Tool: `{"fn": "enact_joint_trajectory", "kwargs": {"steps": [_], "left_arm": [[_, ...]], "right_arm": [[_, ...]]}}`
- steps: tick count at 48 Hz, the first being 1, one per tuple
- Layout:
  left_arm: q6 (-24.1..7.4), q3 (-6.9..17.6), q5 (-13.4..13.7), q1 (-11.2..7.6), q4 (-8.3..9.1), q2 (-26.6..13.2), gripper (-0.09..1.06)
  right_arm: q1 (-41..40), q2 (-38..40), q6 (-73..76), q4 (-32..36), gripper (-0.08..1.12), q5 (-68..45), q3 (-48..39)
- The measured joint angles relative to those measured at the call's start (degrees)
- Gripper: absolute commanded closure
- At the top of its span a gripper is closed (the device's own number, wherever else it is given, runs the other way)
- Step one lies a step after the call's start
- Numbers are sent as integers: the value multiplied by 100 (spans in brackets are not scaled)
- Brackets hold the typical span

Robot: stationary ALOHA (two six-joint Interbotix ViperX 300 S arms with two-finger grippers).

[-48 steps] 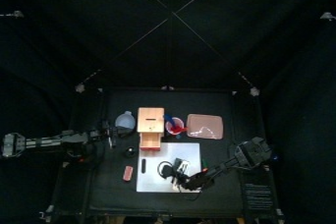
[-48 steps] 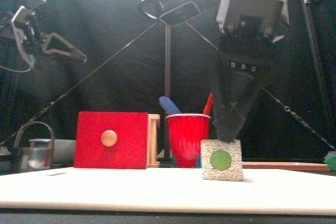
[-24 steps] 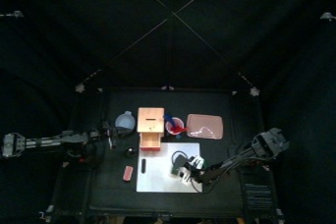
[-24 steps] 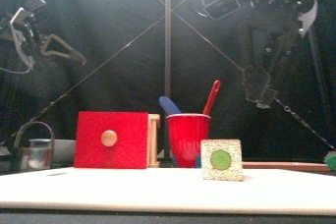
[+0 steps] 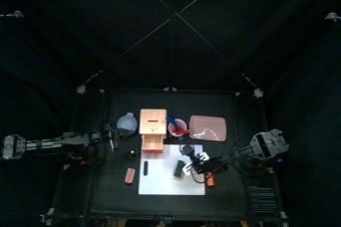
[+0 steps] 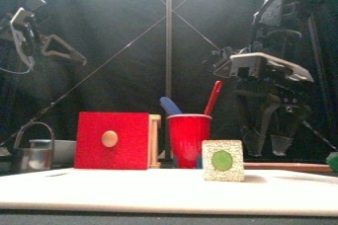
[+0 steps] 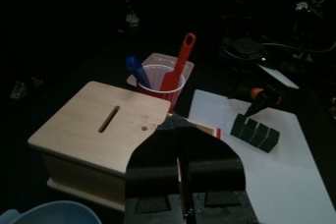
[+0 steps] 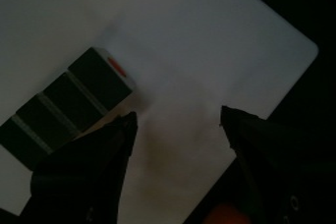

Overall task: Place sushi on board then cut the sushi with the knife then place the pieces on the plate
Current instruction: Pick knife at handle with right hand

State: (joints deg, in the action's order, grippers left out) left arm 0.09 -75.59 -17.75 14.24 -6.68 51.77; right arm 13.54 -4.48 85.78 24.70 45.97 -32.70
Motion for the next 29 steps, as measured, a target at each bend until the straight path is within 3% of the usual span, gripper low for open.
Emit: {"fn": "enact_joint_trajectory", "kwargs": {"steps": [29], "left_arm": [[9,0,0,0,0,0,89]], "right_arm": [[-185,-378,-62,589,8,-149,272]]}}
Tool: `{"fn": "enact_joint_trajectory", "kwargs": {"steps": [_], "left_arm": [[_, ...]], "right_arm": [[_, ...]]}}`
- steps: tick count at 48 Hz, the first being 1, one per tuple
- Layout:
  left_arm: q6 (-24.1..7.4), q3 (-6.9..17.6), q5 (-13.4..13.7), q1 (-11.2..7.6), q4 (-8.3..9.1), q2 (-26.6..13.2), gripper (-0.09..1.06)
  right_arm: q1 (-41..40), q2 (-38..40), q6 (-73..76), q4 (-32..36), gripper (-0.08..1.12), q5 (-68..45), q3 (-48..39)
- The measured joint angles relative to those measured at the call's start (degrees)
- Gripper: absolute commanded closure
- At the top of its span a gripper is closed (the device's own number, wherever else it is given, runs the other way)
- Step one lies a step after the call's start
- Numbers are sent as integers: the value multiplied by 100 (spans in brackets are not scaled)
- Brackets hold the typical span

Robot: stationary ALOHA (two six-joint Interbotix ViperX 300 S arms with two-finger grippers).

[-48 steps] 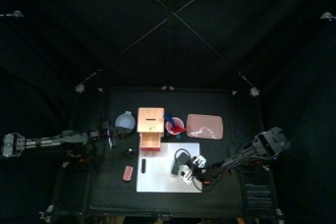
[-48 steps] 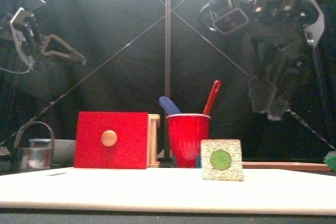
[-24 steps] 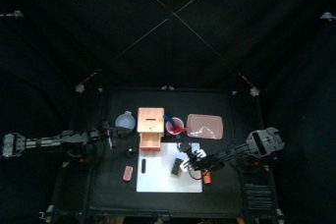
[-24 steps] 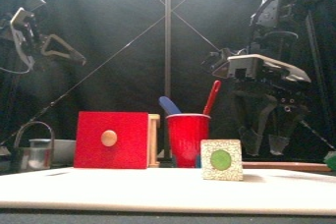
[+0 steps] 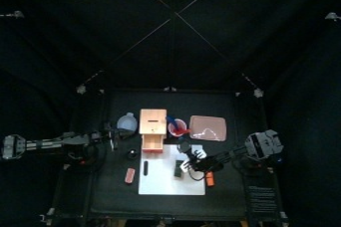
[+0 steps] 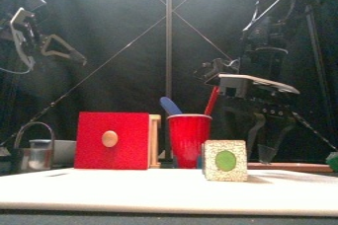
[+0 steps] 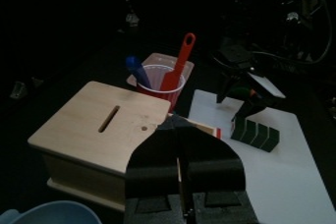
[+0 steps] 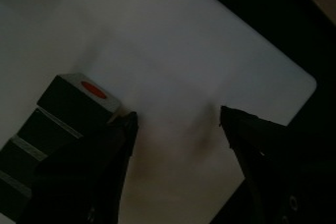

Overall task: Place sushi on board then cut the sushi with the knife then place the pieces on the plate
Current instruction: Pick knife at handle with right hand

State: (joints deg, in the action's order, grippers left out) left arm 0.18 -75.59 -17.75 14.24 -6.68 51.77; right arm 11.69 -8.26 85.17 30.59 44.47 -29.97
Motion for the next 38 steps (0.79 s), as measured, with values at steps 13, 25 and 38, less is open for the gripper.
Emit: {"fn": "enact_joint_trajectory", "kwargs": {"steps": [13,25,38], "left_arm": [[0,9,0,0,9,0,89],[-18,62,0,0,0,-9,89],[-26,229,-9,9,0,0,89]], "right_arm": [[0,26,-176,-18,8,185,53],[220,896,-932,-114,8,563,9],[193,2180,-3050,-404,8,1521,18]]}}
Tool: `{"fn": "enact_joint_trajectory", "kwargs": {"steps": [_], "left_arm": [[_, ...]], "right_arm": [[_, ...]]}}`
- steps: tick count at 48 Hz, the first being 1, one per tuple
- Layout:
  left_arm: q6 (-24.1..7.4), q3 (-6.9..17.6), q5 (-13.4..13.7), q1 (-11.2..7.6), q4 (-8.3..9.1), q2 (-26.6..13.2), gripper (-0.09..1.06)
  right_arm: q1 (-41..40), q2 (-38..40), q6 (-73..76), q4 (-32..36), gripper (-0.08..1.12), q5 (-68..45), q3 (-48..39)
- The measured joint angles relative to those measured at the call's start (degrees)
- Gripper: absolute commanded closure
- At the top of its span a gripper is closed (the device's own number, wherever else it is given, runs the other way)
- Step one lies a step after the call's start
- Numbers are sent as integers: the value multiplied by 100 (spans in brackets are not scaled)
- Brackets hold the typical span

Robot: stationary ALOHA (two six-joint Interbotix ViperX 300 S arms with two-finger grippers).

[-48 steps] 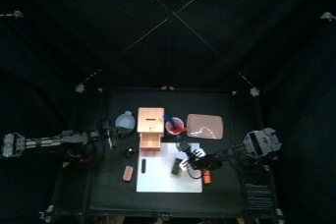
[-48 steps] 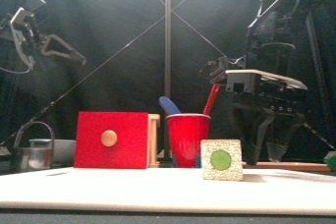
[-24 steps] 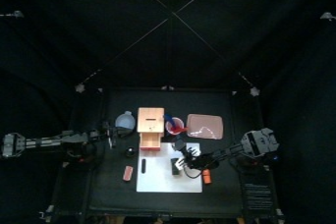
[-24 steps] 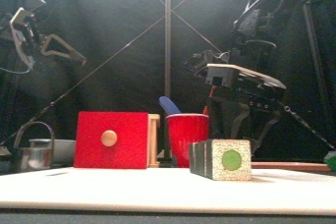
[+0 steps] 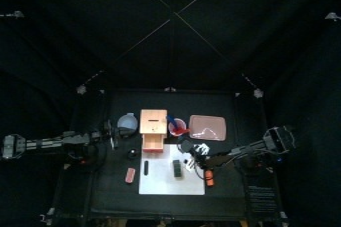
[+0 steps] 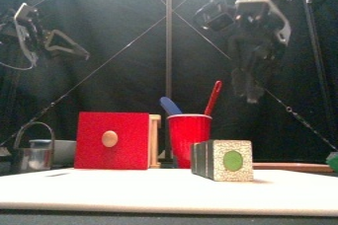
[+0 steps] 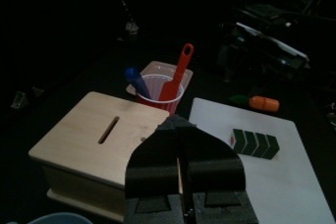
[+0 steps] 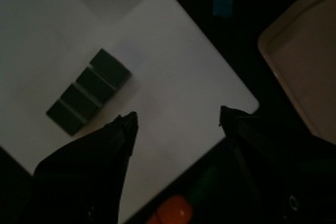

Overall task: Place sushi on board then cut the sushi with the knife then place the pieces on the plate
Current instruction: Pick knife at handle with right hand

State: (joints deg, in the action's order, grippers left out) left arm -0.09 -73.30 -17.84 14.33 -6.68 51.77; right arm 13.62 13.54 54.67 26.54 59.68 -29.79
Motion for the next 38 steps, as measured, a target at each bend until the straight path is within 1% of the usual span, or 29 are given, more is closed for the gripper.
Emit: {"fn": "enact_joint_trajectory", "kwargs": {"steps": [6,11,14,24,29,38], "left_arm": [[9,18,0,0,9,-9,89],[9,18,-26,0,0,0,89],[9,18,-53,0,9,-9,89],[18,35,-272,70,9,-9,89],[18,53,-378,114,-35,-9,89],[18,53,-457,290,-97,-9,89]], "right_arm": [[-299,448,-853,176,8,272,0],[-536,782,-1661,413,8,246,35],[-686,835,-2118,457,8,185,79],[-1336,703,-3867,299,8,-35,325],[-1573,562,-4553,88,8,-255,369],[-1802,229,-5379,-202,8,-756,343]]}}
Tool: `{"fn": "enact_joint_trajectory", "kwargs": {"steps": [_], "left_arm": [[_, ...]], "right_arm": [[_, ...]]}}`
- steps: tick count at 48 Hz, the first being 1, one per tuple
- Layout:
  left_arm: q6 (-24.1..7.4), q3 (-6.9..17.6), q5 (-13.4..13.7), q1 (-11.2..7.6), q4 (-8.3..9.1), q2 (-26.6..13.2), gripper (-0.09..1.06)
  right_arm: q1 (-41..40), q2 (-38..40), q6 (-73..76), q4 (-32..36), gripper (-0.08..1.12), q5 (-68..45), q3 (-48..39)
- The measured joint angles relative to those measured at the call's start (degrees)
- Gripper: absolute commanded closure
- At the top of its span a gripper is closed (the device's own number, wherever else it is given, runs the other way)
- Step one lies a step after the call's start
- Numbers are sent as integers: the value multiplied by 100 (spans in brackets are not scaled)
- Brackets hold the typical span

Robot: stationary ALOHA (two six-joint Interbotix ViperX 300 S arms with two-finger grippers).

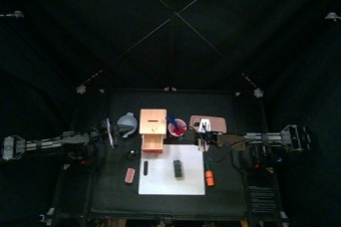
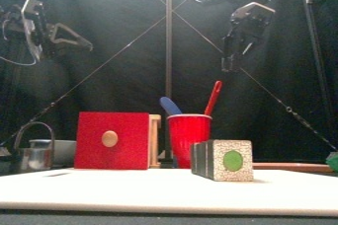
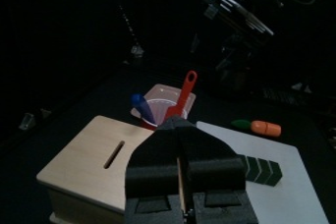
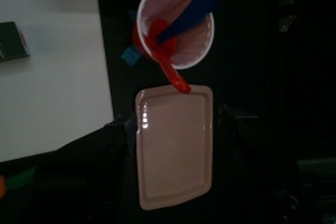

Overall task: Place sushi on board then cut the sushi with the knife then place the pieces on the plate
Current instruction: Pick knife at handle with right hand

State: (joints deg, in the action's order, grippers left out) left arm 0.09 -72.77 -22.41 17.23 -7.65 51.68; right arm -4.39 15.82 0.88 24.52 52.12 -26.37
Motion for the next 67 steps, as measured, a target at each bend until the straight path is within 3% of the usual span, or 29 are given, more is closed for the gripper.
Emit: {"fn": "enact_joint_trajectory", "kwargs": {"steps": [12,27,41,67], "left_arm": [[0,0,0,114,-105,0,89],[0,-9,0,158,-114,0,89],[0,0,0,211,-105,0,89],[-9,0,0,290,-141,-9,89]], "right_arm": [[-123,-413,-483,-9,8,-255,0],[-360,-694,-554,202,11,-343,0],[-378,-905,-1160,193,34,-360,114],[-360,-1046,-1380,88,61,-220,255]]}}
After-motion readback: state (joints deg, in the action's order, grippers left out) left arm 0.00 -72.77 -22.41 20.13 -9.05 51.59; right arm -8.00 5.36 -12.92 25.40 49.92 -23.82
